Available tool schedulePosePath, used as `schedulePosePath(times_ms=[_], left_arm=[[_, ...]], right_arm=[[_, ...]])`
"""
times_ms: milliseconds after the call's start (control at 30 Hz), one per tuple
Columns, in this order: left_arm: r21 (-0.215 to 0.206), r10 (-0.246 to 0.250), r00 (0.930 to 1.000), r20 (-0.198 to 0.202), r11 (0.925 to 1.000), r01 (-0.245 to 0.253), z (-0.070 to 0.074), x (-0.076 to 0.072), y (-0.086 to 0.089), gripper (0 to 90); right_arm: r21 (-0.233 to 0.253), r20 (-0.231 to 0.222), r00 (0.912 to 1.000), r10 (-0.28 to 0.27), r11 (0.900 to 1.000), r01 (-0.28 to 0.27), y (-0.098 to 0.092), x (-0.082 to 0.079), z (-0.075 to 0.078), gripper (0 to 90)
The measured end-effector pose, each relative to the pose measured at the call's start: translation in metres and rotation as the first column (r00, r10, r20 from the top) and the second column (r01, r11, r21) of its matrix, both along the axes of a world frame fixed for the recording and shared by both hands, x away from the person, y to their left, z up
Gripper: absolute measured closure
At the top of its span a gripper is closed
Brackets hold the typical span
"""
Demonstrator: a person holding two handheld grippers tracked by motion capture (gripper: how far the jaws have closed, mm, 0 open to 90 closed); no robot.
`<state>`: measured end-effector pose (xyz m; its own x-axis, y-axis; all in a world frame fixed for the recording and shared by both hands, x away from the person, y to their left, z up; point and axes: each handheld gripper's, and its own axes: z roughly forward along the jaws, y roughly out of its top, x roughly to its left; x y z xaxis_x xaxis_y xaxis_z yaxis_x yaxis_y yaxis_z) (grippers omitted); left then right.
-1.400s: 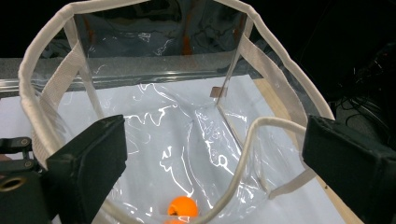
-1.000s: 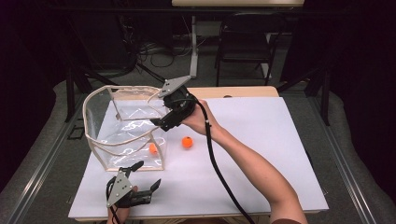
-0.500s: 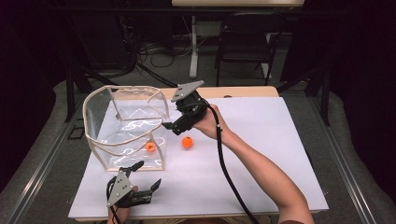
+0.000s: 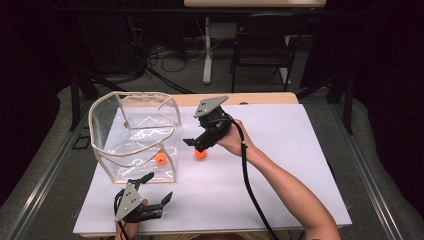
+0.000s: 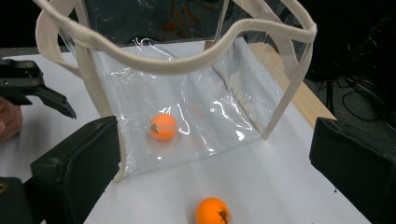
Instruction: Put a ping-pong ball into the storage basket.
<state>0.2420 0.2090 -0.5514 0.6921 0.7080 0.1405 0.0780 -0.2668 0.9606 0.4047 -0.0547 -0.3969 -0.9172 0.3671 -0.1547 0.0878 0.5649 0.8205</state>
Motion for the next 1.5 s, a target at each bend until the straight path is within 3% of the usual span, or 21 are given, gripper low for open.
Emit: schedulePosePath(times_ms=[300,900,1233,1500], left_arm=[[0.0,0.0,1.0,0.0,1.0,0.0,0.0,-0.001,-0.001,15.8],[0.001,-0.001,1.0,0.002,1.0,0.001,0.0,-0.001,-0.001,15.8],[0.003,0.001,1.0,0.001,1.0,-0.001,-0.001,0.0,-0.002,15.8],[0.007,-0.006,1.0,0.005,1.0,0.006,0.0,-0.001,-0.002,15.8]], right_arm=[[0.009,-0.01,0.9999,-0.008,1.0,0.008,-0.017,-0.01,-0.015,1.3],[-0.022,-0.029,0.9989,-0.037,0.999,0.036,-0.041,-0.024,-0.054,0.0],[-0.038,-0.068,0.9964,-0.051,0.998,0.048,-0.052,-0.024,-0.075,0.0],[-0.057,-0.084,0.9945,-0.063,0.997,0.059,-0.053,-0.019,-0.082,0.0]])
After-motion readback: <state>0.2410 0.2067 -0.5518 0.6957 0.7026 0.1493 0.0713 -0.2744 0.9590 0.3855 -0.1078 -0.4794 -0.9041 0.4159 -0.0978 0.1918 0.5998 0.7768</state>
